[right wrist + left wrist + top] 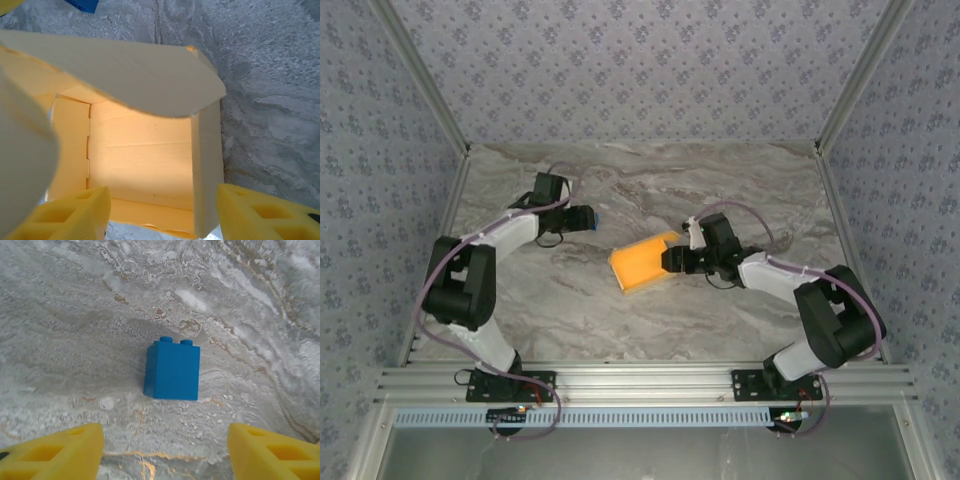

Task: Fold the paper box

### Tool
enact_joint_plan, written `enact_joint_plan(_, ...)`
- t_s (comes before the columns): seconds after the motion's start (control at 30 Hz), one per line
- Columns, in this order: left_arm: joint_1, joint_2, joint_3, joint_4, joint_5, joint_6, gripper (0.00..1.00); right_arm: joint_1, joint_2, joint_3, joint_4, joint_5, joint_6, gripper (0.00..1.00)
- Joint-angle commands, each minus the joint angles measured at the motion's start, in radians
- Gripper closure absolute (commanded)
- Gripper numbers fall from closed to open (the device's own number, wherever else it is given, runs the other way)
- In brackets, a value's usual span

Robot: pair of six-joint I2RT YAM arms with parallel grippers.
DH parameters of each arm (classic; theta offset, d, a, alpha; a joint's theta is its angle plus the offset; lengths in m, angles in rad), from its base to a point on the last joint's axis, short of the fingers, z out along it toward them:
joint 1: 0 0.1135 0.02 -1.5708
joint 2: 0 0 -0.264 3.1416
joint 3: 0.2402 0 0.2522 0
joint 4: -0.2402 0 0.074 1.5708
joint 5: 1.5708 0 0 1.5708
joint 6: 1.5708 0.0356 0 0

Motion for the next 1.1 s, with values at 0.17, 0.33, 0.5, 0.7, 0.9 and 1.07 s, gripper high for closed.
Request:
enact_joint_plan(0.17,-0.037,0.161,0.181,-0.110,-0.019,0.074,0.28,-0.001,-0.066,-0.019,-0.077,0.045,-0.029,0.37)
enact_joint_plan(0.33,-0.057,0.220,0.238,-0.138,-0.027,0.085,0.32,-0.007,-0.090,-0.035,-0.093,0.066,-0.033,0.37)
enact_joint_plan(0.5,-0.064,0.242,0.247,-0.135,-0.049,0.090,0.41,-0.018,-0.101,-0.042,-0.097,0.065,-0.033,0.37)
enact_joint_plan(0.7,-0.070,0.251,0.256,-0.136,-0.055,0.096,0.52,-0.018,-0.108,-0.042,-0.103,0.067,-0.032,0.37)
enact_joint_plan(0.9,-0.070,0.246,0.260,-0.144,-0.064,0.104,0.58,-0.027,-0.146,-0.039,-0.137,0.081,-0.038,0.37)
enact_joint_plan(1.07,-0.070,0.156,0.220,-0.133,-0.092,0.101,0.61,-0.046,-0.198,-0.017,-0.207,0.095,-0.057,0.37)
